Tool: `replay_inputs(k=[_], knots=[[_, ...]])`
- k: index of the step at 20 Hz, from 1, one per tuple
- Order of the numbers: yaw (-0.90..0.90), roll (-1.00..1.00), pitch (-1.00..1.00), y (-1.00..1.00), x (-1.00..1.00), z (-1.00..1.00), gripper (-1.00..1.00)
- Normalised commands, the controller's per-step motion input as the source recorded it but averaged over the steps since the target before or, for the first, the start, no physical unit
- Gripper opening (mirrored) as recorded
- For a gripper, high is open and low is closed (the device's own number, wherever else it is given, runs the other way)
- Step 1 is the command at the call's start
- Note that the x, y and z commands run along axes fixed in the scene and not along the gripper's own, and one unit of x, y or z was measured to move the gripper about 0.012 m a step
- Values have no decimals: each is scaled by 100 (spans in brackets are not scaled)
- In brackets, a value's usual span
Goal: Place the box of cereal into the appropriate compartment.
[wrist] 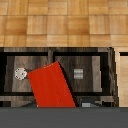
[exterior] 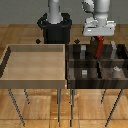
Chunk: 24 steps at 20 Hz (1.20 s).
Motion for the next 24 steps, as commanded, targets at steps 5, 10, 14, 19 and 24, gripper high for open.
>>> replay_inputs(k=[5, 10, 14, 19, 24], knots=[[0, 0, 0, 100, 0, 0, -100], [0, 0, 0, 100, 0, 0, -100], [0, 0, 0, 75, 0, 0, -100], [0, 0, 0, 0, -100, 0, -100], [0, 0, 0, 0, -100, -20, -100]])
